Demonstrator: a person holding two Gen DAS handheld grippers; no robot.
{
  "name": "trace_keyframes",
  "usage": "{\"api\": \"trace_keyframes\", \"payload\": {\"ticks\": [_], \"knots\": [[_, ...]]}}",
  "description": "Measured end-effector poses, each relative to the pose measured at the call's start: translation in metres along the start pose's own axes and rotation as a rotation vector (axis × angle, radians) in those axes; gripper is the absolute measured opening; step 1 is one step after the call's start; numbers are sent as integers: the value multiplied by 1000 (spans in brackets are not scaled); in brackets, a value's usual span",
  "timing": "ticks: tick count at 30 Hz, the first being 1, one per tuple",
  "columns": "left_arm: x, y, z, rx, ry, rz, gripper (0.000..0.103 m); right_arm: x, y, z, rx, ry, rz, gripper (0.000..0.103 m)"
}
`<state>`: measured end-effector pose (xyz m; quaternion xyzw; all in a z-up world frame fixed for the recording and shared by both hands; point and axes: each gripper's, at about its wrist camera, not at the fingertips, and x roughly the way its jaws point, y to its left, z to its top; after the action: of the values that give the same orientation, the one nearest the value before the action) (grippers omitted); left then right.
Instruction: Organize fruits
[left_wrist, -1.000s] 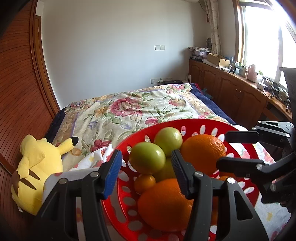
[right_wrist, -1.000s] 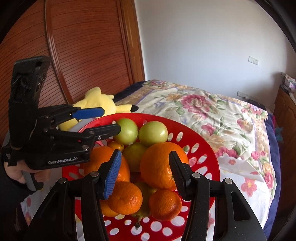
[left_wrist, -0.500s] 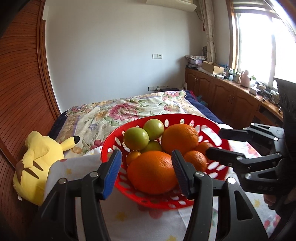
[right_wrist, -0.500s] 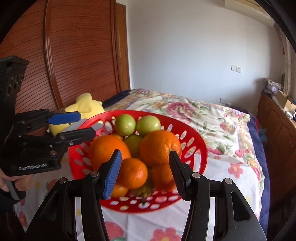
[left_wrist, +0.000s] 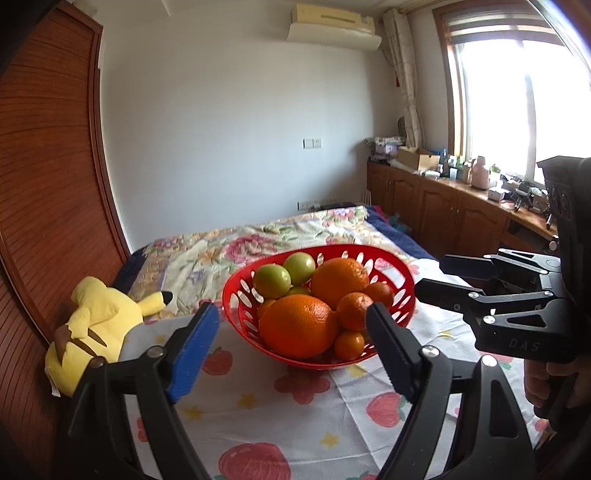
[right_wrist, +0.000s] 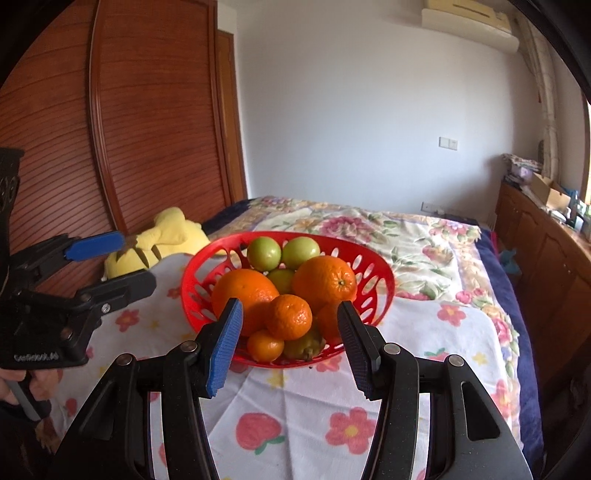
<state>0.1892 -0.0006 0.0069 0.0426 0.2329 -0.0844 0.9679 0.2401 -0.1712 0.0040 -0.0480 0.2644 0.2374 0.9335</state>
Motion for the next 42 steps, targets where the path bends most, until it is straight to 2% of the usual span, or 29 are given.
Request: {"api": "trace_keyframes", "payload": {"ticks": [3, 5, 9, 14, 20, 31, 42], "knots": [[-17, 3, 1, -20, -53, 12, 98, -7, 2, -1, 8, -15, -7, 57], [-25, 5, 2, -27, -67, 12, 100, -14, 4, -3, 9, -26, -11, 60], [-39, 2, 3, -34, -92, 18, 101, -28, 7, -4, 12, -56, -28, 65], [-58, -3, 4, -50, -118, 34, 101, -50, 11, -5, 18, -110, -54, 78], [-79, -6, 0, -82, -130, -5, 101, -78, 17, -9, 29, -176, -110, 88], [-117, -20, -16, -74, -132, 43, 101, -123, 28, -27, 56, -222, -174, 89], [-115, -21, -42, -96, -83, 39, 101, -135, 31, -42, 73, -218, -198, 89]]}}
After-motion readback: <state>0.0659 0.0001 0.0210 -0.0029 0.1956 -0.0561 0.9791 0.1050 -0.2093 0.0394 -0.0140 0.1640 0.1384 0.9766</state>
